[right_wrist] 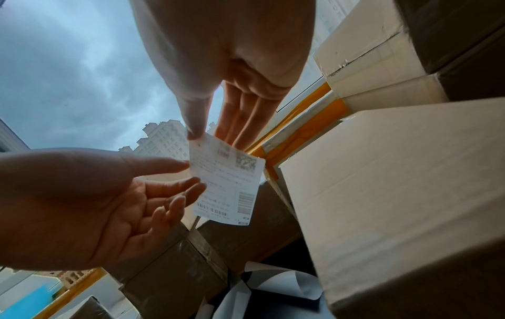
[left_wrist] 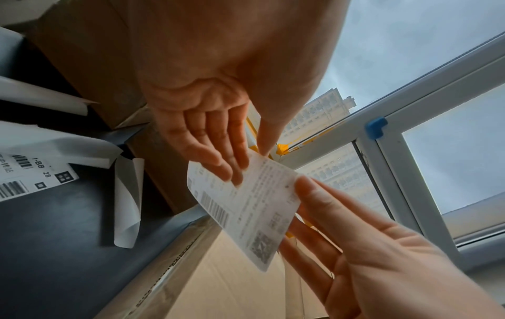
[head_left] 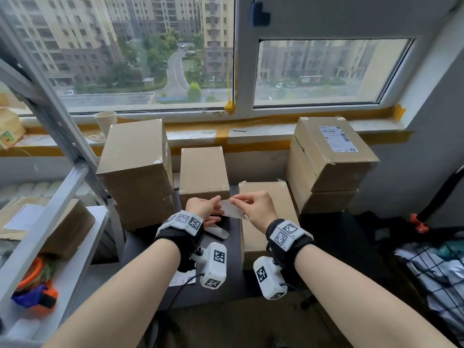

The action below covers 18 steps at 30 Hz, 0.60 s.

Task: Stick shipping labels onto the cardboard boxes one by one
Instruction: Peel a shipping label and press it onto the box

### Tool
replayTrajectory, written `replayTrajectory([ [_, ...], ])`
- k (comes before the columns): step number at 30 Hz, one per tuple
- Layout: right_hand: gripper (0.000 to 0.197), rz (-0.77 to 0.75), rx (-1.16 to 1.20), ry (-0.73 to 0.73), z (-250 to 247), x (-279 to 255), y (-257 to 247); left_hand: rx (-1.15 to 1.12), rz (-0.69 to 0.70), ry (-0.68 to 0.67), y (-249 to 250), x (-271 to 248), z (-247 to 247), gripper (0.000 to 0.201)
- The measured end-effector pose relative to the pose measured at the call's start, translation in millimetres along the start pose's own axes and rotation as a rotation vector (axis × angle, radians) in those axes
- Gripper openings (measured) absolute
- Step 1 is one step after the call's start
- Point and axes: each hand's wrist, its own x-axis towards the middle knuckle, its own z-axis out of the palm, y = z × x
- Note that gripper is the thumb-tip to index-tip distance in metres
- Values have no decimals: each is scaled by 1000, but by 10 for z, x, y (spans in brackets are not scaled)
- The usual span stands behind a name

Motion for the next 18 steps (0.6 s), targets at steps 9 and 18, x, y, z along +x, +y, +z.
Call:
replayTrajectory([
  [9,15,2,-48,-23,-147,-151,71,75,-23,2,68,-91,134,21],
  [18,24,104,-90,-60,-192,-215,197,116,35,44,37,-79,257,10],
])
